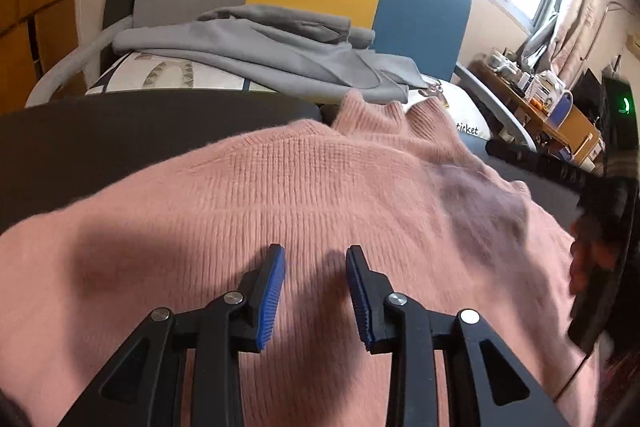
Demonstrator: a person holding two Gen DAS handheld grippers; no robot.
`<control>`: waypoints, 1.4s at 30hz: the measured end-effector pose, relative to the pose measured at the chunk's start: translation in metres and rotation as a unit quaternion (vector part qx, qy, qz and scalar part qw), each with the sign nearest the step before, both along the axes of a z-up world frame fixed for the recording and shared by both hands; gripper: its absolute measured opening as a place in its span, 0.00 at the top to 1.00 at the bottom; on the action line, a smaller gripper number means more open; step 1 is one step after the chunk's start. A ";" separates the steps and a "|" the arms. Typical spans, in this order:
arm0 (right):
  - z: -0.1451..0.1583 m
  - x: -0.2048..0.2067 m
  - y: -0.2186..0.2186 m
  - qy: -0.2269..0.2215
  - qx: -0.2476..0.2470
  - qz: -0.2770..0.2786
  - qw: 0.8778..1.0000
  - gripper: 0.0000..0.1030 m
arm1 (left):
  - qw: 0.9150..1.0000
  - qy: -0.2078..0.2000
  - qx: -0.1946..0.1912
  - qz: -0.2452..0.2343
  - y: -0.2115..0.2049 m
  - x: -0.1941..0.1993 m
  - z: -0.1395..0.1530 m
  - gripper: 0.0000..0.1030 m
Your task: Fold clothes
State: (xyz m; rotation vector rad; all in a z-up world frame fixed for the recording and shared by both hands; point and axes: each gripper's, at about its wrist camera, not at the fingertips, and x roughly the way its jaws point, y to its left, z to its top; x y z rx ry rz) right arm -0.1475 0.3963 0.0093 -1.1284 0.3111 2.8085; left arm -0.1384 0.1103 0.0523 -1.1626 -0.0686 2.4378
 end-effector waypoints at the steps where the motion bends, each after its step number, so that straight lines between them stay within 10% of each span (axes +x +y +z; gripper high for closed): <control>1: -0.002 -0.010 0.002 -0.006 -0.005 0.002 1.000 0.43 | 1.000 0.004 0.005 -0.001 0.000 0.001 -0.001 0.69; 10: -0.028 -0.095 0.000 -0.075 -0.042 0.018 0.996 0.40 | 1.000 0.025 0.000 0.004 0.003 0.007 -0.007 0.71; 13: -0.025 -0.098 -0.013 -0.079 -0.004 0.040 0.996 0.83 | 1.000 0.023 0.012 0.004 -0.002 0.007 -0.008 0.71; 16: -0.007 -0.079 -0.014 -0.032 -0.012 0.041 0.999 0.86 | 1.000 0.021 0.022 0.004 -0.005 0.007 -0.008 0.71; 24: 0.043 0.041 -0.049 0.107 -0.015 0.146 0.983 0.86 | 0.999 0.020 0.025 0.004 -0.006 0.008 -0.009 0.71; 29: -0.009 0.091 -0.073 0.006 0.018 0.175 0.984 0.78 | 0.999 0.015 0.029 0.003 -0.008 0.007 -0.009 0.71; 36: -0.004 0.131 -0.039 0.072 -0.146 0.092 0.982 0.49 | 1.000 -0.004 0.030 0.003 -0.015 0.016 0.000 0.70; 42: -0.004 0.095 -0.037 0.079 -0.229 0.070 0.968 0.47 | 0.995 -0.040 0.088 0.023 -0.035 0.042 0.003 0.70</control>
